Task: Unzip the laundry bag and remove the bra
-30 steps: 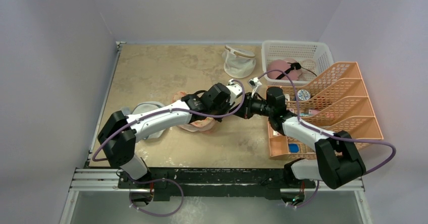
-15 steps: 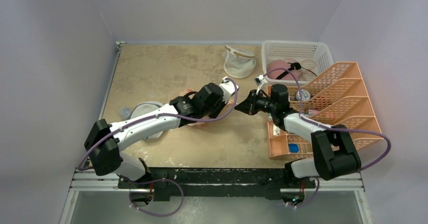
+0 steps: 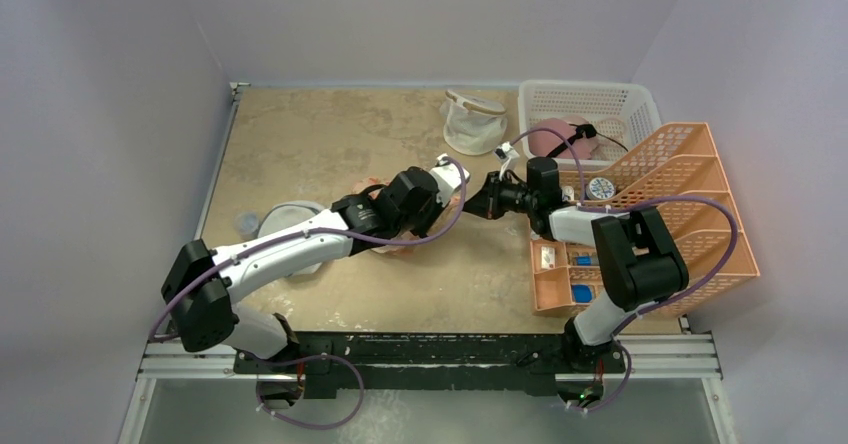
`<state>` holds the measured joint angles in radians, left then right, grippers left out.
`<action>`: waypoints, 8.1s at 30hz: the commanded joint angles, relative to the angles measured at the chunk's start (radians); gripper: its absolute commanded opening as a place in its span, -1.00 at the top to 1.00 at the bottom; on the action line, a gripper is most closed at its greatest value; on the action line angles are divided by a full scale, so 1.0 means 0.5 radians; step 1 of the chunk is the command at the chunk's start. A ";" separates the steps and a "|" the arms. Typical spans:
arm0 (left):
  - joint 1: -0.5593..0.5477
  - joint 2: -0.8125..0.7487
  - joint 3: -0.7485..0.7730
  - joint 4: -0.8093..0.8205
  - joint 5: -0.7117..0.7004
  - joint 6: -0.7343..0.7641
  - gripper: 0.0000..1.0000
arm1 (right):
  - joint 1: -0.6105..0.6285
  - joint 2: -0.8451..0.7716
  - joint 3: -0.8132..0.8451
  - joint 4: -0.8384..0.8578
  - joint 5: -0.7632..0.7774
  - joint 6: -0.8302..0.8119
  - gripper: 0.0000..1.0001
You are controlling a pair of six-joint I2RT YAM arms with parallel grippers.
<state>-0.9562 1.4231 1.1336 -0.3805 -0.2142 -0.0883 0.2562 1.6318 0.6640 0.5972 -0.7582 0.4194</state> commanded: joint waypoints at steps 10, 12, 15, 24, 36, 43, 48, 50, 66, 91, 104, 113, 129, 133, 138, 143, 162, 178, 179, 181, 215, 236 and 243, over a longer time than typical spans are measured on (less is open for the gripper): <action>-0.001 -0.070 0.010 0.155 0.108 -0.034 1.00 | -0.037 0.071 0.010 0.117 0.172 -0.071 1.00; 0.000 -0.043 0.020 0.145 0.125 -0.039 1.00 | -0.037 0.078 0.016 0.113 0.191 -0.071 1.00; -0.002 0.009 0.075 0.083 0.126 -0.052 0.82 | -0.037 0.031 0.023 0.033 0.214 -0.096 0.95; 0.037 -0.235 -0.054 0.282 0.134 -0.110 -0.37 | -0.036 -0.388 -0.121 -0.303 0.341 -0.176 -0.08; 0.497 -0.515 -0.157 0.512 -0.115 -0.424 -0.54 | 0.062 -0.865 0.032 -0.838 0.638 -0.302 -0.61; 0.639 -0.694 -0.237 0.507 -0.727 -0.591 -0.67 | 0.633 -0.691 0.254 -0.965 0.999 -0.375 -0.73; 0.783 -0.871 -0.306 0.509 -1.059 -0.698 -0.68 | 1.100 -0.520 0.434 -1.139 1.381 -0.425 -0.75; 0.827 -0.964 -0.351 0.541 -1.136 -0.704 -0.68 | 1.254 -0.433 0.541 -1.231 1.553 -0.432 -0.76; 0.848 -1.171 -0.471 0.629 -1.325 -0.642 -0.68 | 1.884 0.312 1.227 -1.947 2.561 -0.436 -0.69; 0.848 -1.162 -0.459 0.614 -1.289 -0.645 -0.68 | 1.895 0.362 1.295 -1.956 2.615 -0.435 0.71; 0.848 -1.142 -0.454 0.605 -1.267 -0.652 -0.68 | 1.846 0.013 1.115 -1.657 2.158 -0.559 1.00; 0.848 -1.104 -0.443 0.592 -1.230 -0.657 -0.68 | 1.223 -0.260 0.763 -1.114 0.928 -0.547 1.00; 0.848 -0.979 -0.389 0.556 -1.073 -0.665 -0.68 | 0.097 0.124 0.777 -1.071 0.054 -0.559 0.98; 0.848 -0.972 -0.387 0.555 -1.061 -0.669 -0.68 | 0.096 0.150 0.975 -1.411 0.801 -0.668 0.50; 0.848 -0.960 -0.380 0.555 -1.038 -0.678 -0.68 | 0.172 -0.075 1.013 -1.543 1.346 -0.648 -0.12; 0.850 -0.949 -0.376 0.555 -1.023 -0.679 -0.68 | 0.450 -0.368 0.956 -1.591 1.587 -0.601 -0.46; 0.854 -0.973 -0.397 0.563 -1.103 -0.659 -0.68 | 1.585 -0.065 0.877 -1.506 1.640 -0.430 -0.73; 0.854 -0.967 -0.394 0.562 -1.094 -0.658 -0.68 | 1.702 0.191 0.968 -1.604 2.010 -0.347 -0.31; 0.854 -0.967 -0.394 0.562 -1.093 -0.656 -0.68 | 1.701 0.198 0.977 -1.607 2.026 -0.344 -0.24; 0.854 -0.962 -0.391 0.562 -1.091 -0.658 -0.68 | 1.701 0.213 0.986 -1.603 2.048 -0.339 -0.10; 0.855 -0.996 -0.380 0.552 -1.060 -0.666 -0.68 | 1.701 0.039 1.005 -1.598 2.029 -0.303 1.00; 0.854 -1.058 -0.375 0.543 -1.036 -0.679 -0.69 | 1.340 -0.781 0.938 -1.379 2.147 -0.356 1.00; 0.855 -1.075 -0.374 0.542 -0.983 -0.699 -0.69 | 1.070 -0.875 1.106 -1.433 2.258 -0.513 1.00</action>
<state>-0.5365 0.9077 0.9051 -0.1371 -0.7315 -0.4122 0.8555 1.2209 1.1358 -0.1535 0.3260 0.2218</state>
